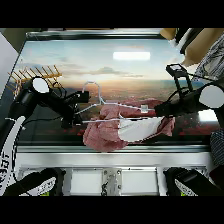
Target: Fold the clothes and pants, and hang the long-sleeved shirts on hangers.
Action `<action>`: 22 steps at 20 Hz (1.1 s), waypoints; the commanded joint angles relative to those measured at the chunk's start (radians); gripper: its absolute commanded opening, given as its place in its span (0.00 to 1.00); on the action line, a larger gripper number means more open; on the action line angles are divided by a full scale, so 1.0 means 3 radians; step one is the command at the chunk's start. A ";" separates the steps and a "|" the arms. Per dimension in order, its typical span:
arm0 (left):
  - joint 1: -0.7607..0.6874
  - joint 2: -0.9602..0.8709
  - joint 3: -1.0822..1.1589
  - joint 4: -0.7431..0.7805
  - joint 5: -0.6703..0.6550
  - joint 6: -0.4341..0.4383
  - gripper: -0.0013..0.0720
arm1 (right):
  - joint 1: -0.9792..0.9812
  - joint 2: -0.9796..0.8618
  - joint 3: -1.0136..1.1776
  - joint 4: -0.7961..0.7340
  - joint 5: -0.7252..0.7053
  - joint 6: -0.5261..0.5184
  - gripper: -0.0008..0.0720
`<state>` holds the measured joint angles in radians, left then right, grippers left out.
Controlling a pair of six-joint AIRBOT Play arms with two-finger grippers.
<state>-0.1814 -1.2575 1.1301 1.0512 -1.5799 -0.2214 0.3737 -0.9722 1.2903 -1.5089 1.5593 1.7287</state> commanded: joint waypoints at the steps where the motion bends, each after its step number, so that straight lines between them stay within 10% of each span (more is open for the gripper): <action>1: -0.0038 -0.0003 0.0000 -0.0017 0.0045 -0.0078 0.04 | 0.0006 0.0005 0.0184 0.0069 -0.0019 0.0000 0.04; 22: -0.0069 -0.0003 0.0000 -0.0009 -0.0018 -0.0134 0.04 | 0.0010 0.0005 0.0209 -0.0426 0.0031 0.0149 0.04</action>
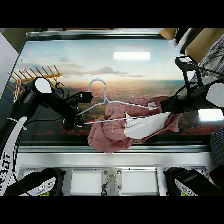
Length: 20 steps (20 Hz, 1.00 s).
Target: Fold the clothes and pants, and hang the long-sleeved shirts on hangers.
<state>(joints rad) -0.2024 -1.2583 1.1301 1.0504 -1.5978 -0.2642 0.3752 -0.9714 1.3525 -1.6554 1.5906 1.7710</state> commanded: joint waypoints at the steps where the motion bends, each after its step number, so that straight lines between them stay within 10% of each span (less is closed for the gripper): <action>1: 0.0001 0.0000 0.0000 -0.0019 0.0080 0.0009 0.04 | 0.0009 0.0003 0.0001 0.0156 -0.0130 0.0006 0.04; 20: -0.0089 0.0000 0.0000 -0.0331 0.0439 0.0019 0.04 | 0.0743 -0.0048 0.0001 0.0762 -0.1263 0.0047 0.04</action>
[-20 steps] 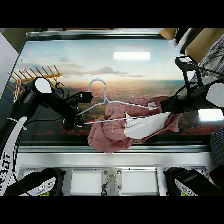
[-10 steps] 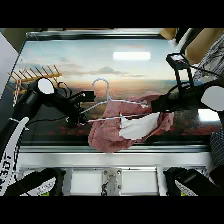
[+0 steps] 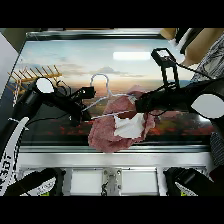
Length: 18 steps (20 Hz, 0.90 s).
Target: Fold the clothes and pants, and hang the long-sleeved shirts on hangers.
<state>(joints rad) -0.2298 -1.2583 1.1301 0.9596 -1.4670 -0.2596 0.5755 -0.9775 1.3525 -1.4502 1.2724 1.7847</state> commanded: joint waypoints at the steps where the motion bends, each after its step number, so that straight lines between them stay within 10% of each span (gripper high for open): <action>1: 0.0003 0.0000 0.0000 -0.0053 0.0006 0.0004 0.04 | 0.0112 -0.0052 0.0000 0.0076 -0.0244 0.0000 0.04; 17: 0.0004 0.0000 0.0000 -0.0060 0.0004 0.0003 0.04 | 0.0566 -0.0240 0.0000 0.0111 -0.0727 -0.0001 0.06; 18: 0.0003 0.0000 0.0000 -0.0060 0.0004 0.0003 0.04 | 0.0566 -0.0239 0.0000 0.0117 -0.0725 -0.0001 0.24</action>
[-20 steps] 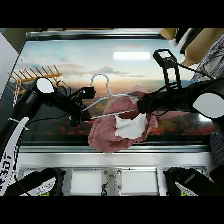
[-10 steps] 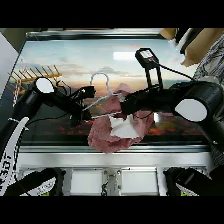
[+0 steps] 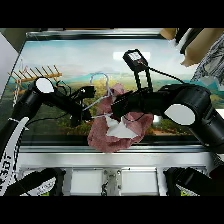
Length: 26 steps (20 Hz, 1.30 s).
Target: Fold the clothes and pants, and hang the long-sleeved shirts on hangers.
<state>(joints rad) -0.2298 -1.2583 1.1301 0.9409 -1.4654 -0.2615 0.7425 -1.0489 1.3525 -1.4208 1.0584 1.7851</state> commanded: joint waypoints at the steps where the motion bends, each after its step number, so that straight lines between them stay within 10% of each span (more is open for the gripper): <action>1: 0.0003 0.0000 0.0000 0.0003 -0.0001 0.0009 0.04 | 0.0009 0.0005 0.0000 0.0019 -0.0010 -0.0003 0.61; 2: 0.0003 0.0000 0.0000 0.0003 -0.0001 0.0009 0.04 | 0.0009 0.0022 0.0001 0.0017 -0.0010 -0.0003 0.91; 8: 0.0004 0.0000 0.0000 0.0003 -0.0001 0.0009 0.04 | -0.0267 0.0303 0.0183 0.0070 0.0825 -0.0031 0.92; 17: 0.0004 0.0000 0.0000 0.0003 -0.0001 0.0010 0.04 | -0.1864 0.0215 0.0417 0.1965 0.1724 -0.1966 0.92; 23: 0.0004 0.0000 0.0000 0.0003 0.0000 0.0009 0.04 | -0.2148 -0.0042 0.0416 0.2168 0.1526 -0.2164 0.92; 26: 0.0004 0.0000 0.0000 0.0003 -0.0001 0.0009 0.04 | -0.2260 -0.0089 0.0403 0.2213 0.1589 -0.2908 0.92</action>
<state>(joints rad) -0.2298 -1.2583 1.1301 0.9413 -1.4658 -0.2607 0.1013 -1.0576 1.4757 -0.7921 1.5219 1.0908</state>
